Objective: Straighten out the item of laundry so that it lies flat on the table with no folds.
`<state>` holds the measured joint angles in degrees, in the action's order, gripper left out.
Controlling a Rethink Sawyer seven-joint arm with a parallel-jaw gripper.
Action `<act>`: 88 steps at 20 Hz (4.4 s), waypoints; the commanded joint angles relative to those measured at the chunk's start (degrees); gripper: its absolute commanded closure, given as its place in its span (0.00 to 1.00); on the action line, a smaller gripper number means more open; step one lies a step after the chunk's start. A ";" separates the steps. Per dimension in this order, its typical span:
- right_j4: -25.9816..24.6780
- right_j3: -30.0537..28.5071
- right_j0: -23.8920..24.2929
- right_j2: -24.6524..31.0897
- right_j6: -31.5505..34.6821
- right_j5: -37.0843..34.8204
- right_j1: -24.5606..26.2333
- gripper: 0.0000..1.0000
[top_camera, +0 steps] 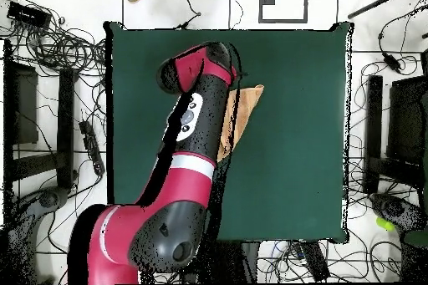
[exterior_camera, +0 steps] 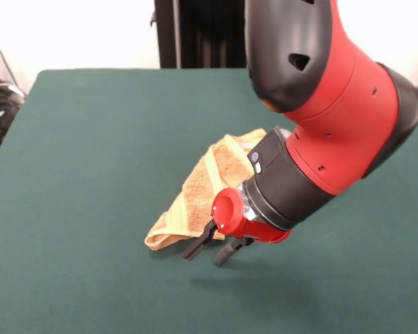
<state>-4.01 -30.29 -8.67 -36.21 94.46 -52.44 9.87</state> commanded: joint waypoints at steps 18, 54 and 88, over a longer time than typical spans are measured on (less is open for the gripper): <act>10.73 -5.03 -1.40 6.58 13.85 -21.32 -0.47 0.00; -1.40 -2.07 0.02 0.58 12.54 0.54 4.74 0.00; 5.27 -4.80 0.53 4.69 16.55 -8.33 2.13 0.00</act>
<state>-2.03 -29.98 -6.97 -37.70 94.46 -59.03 10.10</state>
